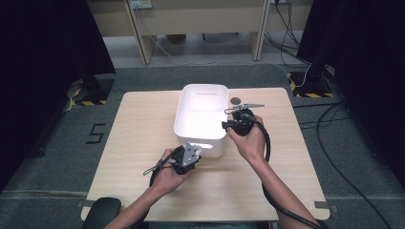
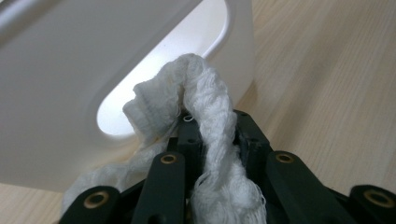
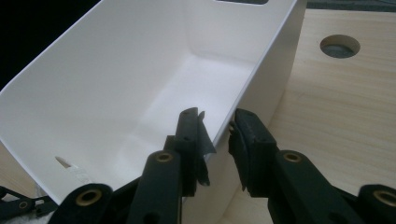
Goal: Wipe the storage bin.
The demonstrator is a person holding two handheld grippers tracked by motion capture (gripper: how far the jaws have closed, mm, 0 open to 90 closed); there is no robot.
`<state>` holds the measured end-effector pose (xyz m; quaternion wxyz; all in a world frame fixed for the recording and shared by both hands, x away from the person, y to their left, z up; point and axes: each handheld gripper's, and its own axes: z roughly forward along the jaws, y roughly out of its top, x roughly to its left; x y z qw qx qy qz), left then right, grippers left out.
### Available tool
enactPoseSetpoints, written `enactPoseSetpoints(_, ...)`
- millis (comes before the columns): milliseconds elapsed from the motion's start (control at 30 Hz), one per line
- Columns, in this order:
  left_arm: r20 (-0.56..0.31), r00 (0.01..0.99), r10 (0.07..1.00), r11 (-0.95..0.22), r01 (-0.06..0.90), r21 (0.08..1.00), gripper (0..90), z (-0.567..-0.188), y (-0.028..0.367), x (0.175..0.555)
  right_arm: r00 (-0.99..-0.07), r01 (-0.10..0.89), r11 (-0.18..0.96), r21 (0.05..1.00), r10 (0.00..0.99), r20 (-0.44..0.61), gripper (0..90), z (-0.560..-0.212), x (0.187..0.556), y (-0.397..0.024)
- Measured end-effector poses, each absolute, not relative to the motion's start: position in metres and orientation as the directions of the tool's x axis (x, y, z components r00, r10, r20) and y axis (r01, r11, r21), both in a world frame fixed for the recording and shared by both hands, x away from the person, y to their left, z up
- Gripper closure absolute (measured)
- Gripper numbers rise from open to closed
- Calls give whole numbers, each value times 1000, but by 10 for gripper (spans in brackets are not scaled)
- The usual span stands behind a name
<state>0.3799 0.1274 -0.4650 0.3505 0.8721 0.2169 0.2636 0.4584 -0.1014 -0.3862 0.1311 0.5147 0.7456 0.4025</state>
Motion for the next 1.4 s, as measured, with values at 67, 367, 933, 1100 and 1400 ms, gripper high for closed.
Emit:
enactPoseSetpoints(67,307,765,566,-658,195,728,751,-466,127,380,-433,664,143,733,874,222,724,-386,458,-101)
enactPoseSetpoints(367,314,766,560,-665,190,722,751,-474,125,380,-431,665,141,733,874,223,723,-386,458,-101)
enactPoseSetpoints(933,305,773,557,-661,190,725,751,-482,114,381,-433,663,142,735,874,223,723,-386,458,-102)
enactPoseSetpoints(1100,304,780,547,-665,184,723,751,-483,108,381,-432,664,140,734,873,225,722,-386,458,-102)
enactPoseSetpoints(1400,298,770,564,-647,187,740,752,-482,109,380,-433,663,139,735,873,225,722,-386,458,-102)
